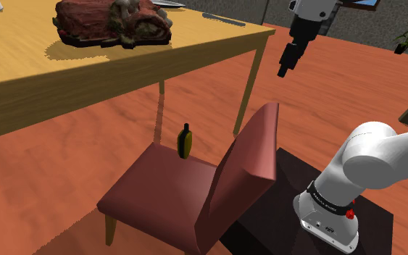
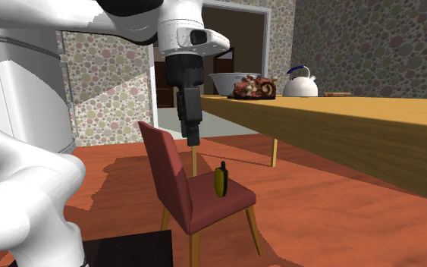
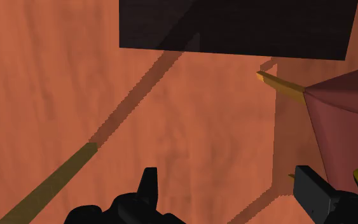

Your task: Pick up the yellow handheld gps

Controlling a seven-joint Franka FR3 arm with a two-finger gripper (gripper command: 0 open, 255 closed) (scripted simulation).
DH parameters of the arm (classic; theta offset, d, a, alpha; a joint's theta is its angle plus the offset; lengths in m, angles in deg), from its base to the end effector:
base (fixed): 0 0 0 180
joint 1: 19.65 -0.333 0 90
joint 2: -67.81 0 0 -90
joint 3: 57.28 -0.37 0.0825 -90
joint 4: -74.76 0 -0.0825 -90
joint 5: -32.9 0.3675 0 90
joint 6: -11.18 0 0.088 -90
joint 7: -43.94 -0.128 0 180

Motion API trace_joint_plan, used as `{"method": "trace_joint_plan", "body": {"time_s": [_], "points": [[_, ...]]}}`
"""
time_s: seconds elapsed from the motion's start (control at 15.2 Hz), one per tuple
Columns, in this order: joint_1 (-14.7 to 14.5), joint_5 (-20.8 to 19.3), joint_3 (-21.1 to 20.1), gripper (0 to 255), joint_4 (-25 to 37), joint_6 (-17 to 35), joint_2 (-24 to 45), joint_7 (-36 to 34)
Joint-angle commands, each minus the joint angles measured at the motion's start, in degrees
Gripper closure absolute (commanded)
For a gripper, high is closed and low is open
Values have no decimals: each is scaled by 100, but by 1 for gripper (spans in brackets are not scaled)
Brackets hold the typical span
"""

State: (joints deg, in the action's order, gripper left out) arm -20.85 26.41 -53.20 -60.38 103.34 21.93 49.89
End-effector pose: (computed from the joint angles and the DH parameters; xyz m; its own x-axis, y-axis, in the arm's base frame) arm 0.2520 -0.0357 0.6131 0.9961 0.0767 0.0425 0.0737 -0.9950 0.0669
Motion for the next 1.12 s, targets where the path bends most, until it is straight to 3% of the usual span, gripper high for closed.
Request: {"method": "trace_joint_plan", "body": {"time_s": [0.0, 0.53, 1.06], "points": [[0, 0, 0, 0, 0, 0, 0, 0], [-28, 579, -1404, 0, -826, 823, -211, -2071], [129, 941, -2971, 0, -857, 1755, 555, -4232]]}}
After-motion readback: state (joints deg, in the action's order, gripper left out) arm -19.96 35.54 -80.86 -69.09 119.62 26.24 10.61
